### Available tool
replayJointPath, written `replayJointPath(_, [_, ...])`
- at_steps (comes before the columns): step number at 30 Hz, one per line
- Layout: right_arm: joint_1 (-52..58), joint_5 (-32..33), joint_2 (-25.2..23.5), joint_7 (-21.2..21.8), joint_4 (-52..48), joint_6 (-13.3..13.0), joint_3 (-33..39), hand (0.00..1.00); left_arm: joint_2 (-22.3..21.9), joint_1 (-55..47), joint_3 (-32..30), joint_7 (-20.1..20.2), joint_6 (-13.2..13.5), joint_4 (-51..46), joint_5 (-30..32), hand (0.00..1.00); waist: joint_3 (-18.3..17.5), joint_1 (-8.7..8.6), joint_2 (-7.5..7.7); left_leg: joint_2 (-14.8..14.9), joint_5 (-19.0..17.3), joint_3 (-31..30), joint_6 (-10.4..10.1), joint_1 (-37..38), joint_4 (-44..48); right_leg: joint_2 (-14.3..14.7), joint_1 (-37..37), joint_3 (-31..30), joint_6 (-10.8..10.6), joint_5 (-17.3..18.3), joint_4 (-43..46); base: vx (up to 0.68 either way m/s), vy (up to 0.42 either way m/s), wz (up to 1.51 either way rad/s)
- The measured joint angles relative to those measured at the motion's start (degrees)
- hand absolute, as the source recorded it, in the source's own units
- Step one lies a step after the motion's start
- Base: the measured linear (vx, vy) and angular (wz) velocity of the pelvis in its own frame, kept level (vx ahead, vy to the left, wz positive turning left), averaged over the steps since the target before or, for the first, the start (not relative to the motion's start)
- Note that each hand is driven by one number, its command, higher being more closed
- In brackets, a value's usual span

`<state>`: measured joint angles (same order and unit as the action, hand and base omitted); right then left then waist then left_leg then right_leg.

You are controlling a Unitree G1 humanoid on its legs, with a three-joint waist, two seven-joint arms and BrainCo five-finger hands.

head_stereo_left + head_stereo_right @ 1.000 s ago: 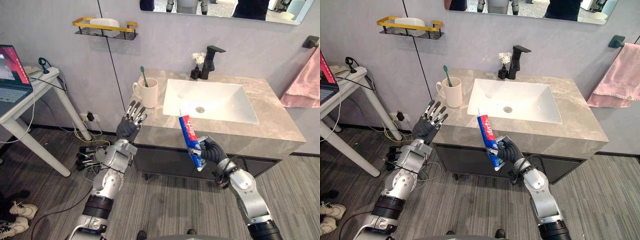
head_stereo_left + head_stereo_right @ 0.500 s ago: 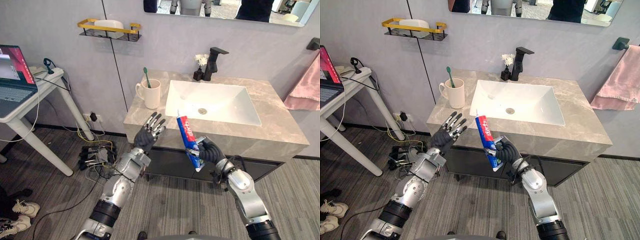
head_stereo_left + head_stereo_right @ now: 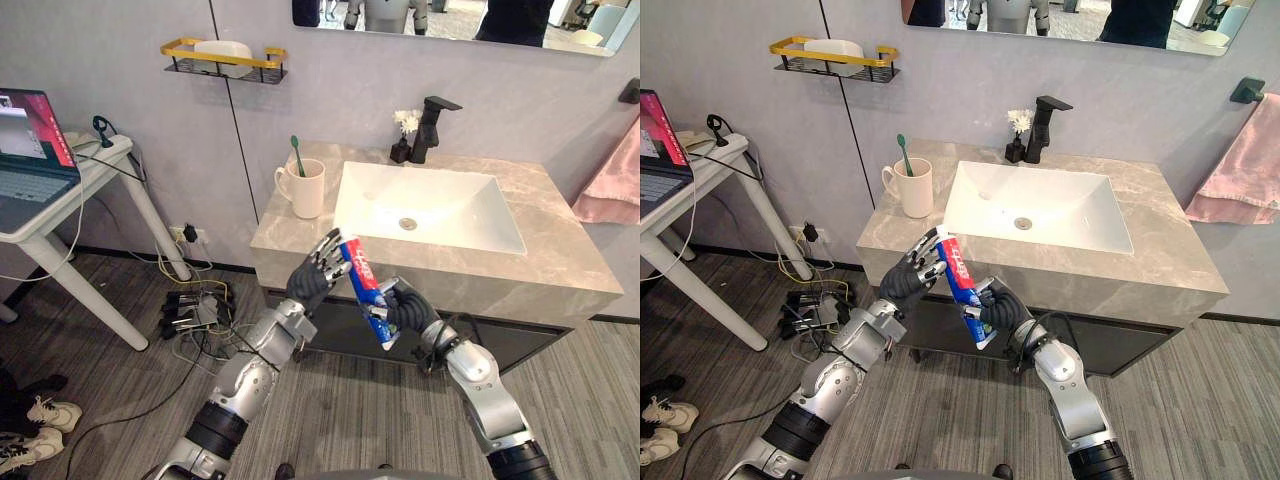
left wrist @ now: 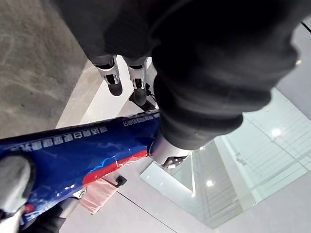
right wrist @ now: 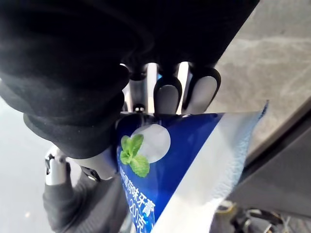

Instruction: Organize washtable

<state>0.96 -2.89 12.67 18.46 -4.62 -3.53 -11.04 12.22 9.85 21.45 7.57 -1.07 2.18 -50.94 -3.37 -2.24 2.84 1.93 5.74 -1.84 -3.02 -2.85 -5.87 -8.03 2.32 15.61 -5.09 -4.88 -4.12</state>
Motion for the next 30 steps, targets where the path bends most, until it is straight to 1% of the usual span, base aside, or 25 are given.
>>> replayJointPath(2, [0.0, -0.02, -0.03, 0.44, 0.0, 0.0, -0.69, 1.0, -0.13, 0.01, 1.14, 0.01, -0.11, 0.0, -0.01, 0.0, 0.0, 0.0, 0.0, 0.0, 0.0, 0.01, 0.0, 0.0, 0.0, 0.0, 0.0, 0.0, 0.0, 0.02, -0.01, 0.0, 0.0, 0.0])
replayJointPath(12, [0.0, -2.23, 0.18, 0.6, -1.33, -0.46, -1.47, 1.0, -0.23, 0.48, 2.19, -0.01, -0.46, -0.01, -0.06, 0.0, 0.01, -0.02, 0.01, 0.01, -0.01, 0.03, -0.01, -0.1, 0.0, 0.0, 0.05, 0.03, 0.02, 0.06, -0.09, 0.0, 0.0, 0.0])
replayJointPath(17, [0.0, -3.47, 0.35, 0.59, -1.36, -1.37, -3.0, 1.0, -0.15, 0.62, 3.94, -0.02, -0.91, 0.0, -0.1, 0.0, 0.01, -0.04, 0.03, 0.01, -0.02, 0.08, -0.01, -0.12, 0.01, 0.0, 0.08, 0.01, 0.02, 0.05, -0.11, 0.0, 0.0, 0.0])
replayJointPath(18, [0.0, -3.57, 0.43, 0.6, -1.36, -1.44, -3.03, 1.0, -0.14, 0.63, 4.04, -0.01, -0.93, 0.0, -0.1, 1.0, 0.01, -0.04, 0.03, 0.01, -0.02, 0.1, -0.01, -0.12, 0.01, 0.0, 0.09, 0.0, 0.02, 0.05, -0.11, 0.0, 0.0, 0.0])
replayJointPath(26, [-0.01, -4.5, 2.27, 0.38, -1.36, -1.86, -3.04, 1.0, -0.12, 1.85, 5.7, -0.01, -0.94, 0.0, -0.73, 1.0, 0.02, -0.04, 0.05, 0.05, -0.02, 0.34, -0.01, -0.11, 0.02, 0.02, 0.24, -0.22, 0.04, 0.03, -0.11, 0.0, 0.0, 0.0])
replayJointPath(28, [-0.02, -4.57, 2.71, 0.4, -1.37, -2.6, -3.35, 1.0, -0.13, 1.97, 5.89, -0.16, -0.94, 0.0, -0.71, 1.0, 0.01, -0.06, 0.06, 0.08, -0.02, 0.53, -0.02, -0.12, 0.02, 0.06, 0.43, -0.46, 0.08, -0.01, -0.1, 0.0, 0.0, -0.05])
replayJointPath(30, [-0.08, -4.56, 2.61, 0.35, -1.38, -2.72, -3.41, 1.0, -0.1, 2.23, 5.84, -0.22, -0.95, 0.01, -0.69, 1.0, 0.01, -0.05, 0.06, 0.09, -0.02, 0.56, -0.02, -0.11, 0.02, 0.08, 0.49, -0.51, 0.1, -0.03, -0.1, 0.0, 0.0, -0.02])
